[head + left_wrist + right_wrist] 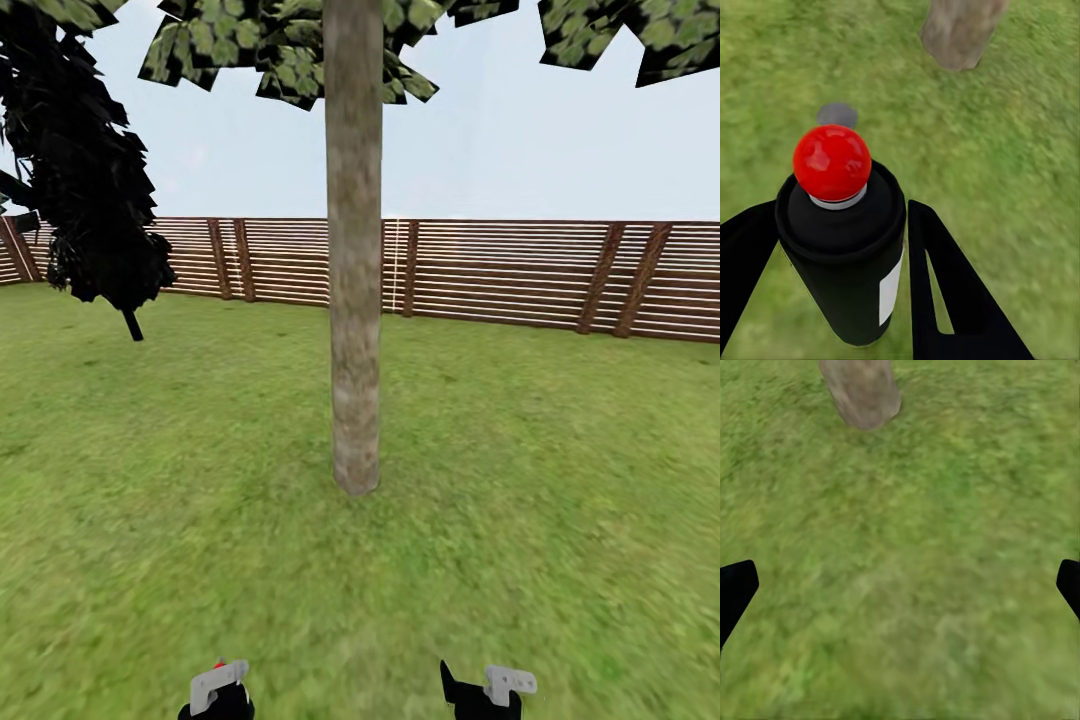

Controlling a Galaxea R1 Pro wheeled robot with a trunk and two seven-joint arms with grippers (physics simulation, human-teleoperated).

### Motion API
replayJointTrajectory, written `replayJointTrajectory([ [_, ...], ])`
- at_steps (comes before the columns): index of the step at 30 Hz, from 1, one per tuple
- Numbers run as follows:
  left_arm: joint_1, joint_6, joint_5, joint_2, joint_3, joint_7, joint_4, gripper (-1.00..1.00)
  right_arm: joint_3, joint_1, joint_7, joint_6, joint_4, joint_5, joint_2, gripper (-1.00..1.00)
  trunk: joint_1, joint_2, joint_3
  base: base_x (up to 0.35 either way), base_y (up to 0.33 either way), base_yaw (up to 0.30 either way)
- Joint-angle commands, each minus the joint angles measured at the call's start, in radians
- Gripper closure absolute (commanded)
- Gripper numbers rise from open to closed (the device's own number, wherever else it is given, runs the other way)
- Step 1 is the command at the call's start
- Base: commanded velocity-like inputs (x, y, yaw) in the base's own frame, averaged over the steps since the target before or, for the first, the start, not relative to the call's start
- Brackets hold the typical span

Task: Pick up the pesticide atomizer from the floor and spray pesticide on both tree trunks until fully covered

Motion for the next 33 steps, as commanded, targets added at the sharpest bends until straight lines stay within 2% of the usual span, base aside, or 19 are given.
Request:
replayJointTrajectory([
  [1,-0.001,-0.005,0.003,0.001,-0.008,0.010,-0.001,1.00,0.006,-0.001,0.002,-0.005,0.001,-0.011,-0.001,-1.00,0.001,-0.002,-0.002,0.339,0.072,0.000],
  [30,-0.001,-0.005,0.003,0.001,-0.008,0.009,-0.001,1.00,0.006,-0.001,0.001,-0.006,0.001,-0.014,0.000,-1.00,0.001,-0.002,-0.002,0.339,0.007,0.000],
  [33,-0.001,-0.005,0.003,0.001,-0.009,0.009,-0.001,1.00,0.001,-0.001,0.000,-0.008,0.003,-0.021,-0.008,-1.00,0.001,-0.002,-0.002,0.322,0.000,0.000],
])
